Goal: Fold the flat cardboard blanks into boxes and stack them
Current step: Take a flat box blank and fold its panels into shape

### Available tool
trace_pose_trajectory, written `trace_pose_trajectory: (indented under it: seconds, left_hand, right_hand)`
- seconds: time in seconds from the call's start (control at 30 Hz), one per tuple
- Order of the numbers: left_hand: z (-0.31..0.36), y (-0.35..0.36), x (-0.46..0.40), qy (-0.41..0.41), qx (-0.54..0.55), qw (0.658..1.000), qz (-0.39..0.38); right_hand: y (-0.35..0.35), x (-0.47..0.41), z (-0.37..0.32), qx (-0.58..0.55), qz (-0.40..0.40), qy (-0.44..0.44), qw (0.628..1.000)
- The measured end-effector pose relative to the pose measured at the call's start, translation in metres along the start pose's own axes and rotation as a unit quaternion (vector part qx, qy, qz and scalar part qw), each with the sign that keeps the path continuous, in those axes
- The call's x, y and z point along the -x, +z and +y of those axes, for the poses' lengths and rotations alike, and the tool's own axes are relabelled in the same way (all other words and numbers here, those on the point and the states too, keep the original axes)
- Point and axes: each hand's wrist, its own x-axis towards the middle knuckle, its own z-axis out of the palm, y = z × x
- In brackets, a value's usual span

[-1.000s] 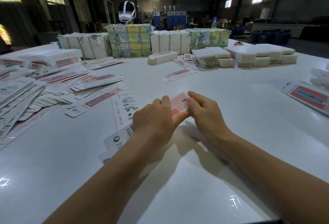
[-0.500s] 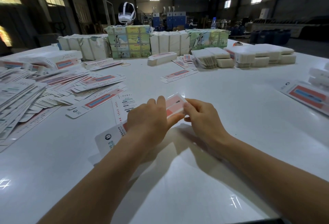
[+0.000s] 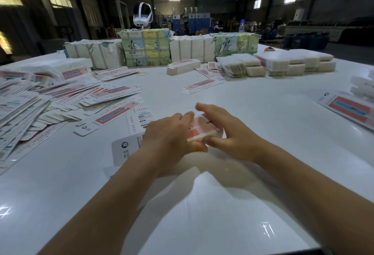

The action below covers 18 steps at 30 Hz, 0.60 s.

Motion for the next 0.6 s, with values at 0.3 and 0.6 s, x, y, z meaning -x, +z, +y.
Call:
trace_pose_trajectory:
  seconds: [0.3, 0.6]
  left_hand:
    - [-0.001, 0.001, 0.005, 0.049, -0.023, 0.999, -0.009]
    - [0.017, 0.017, 0.016, 0.061, 0.109, 0.991, 0.051]
  right_hand:
    - [0.013, -0.005, 0.019, 0.142, 0.015, -0.002, 0.990]
    - [0.007, -0.012, 0.045, 0.121, 0.145, 0.165, 0.968]
